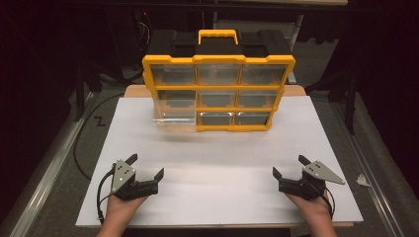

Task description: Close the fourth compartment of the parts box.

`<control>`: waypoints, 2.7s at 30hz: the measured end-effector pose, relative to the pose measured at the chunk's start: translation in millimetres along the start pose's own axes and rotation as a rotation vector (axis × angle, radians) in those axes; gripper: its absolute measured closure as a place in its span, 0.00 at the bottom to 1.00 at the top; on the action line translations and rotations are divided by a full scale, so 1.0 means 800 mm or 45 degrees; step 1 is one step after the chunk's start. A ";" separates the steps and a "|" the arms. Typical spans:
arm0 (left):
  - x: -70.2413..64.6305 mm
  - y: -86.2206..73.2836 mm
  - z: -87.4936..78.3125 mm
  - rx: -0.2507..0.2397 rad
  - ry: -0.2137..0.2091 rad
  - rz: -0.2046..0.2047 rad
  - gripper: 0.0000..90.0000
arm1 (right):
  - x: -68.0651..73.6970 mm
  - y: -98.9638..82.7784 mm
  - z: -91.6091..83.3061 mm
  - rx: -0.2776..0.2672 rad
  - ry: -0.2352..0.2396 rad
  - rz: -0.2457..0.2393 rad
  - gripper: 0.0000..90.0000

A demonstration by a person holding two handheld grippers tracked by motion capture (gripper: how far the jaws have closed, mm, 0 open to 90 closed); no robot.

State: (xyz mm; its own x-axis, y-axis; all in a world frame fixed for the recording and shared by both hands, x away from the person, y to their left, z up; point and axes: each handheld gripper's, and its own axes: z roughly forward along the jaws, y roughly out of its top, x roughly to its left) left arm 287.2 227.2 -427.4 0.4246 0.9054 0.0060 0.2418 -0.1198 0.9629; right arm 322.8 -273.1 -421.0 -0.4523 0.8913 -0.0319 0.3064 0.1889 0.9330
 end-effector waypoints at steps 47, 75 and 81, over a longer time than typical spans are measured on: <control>-0.001 -0.001 -0.011 -0.042 0.021 0.011 0.45 | 0.000 -0.001 0.001 0.001 0.009 -0.003 0.01; -0.001 0.002 -0.014 -0.041 0.009 0.007 0.92 | 0.000 -0.001 0.001 0.000 0.007 0.004 0.01; 0.001 0.002 -0.014 -0.037 0.012 -0.011 0.99 | 0.000 -0.001 0.001 -0.002 0.007 0.003 0.01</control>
State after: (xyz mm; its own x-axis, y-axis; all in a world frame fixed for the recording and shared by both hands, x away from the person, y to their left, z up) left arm 278.2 232.2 -422.5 0.4142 0.9102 0.0004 0.2200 -0.1006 0.9703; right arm 323.3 -273.0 -422.2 -0.4564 0.8893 -0.0280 0.3058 0.1863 0.9337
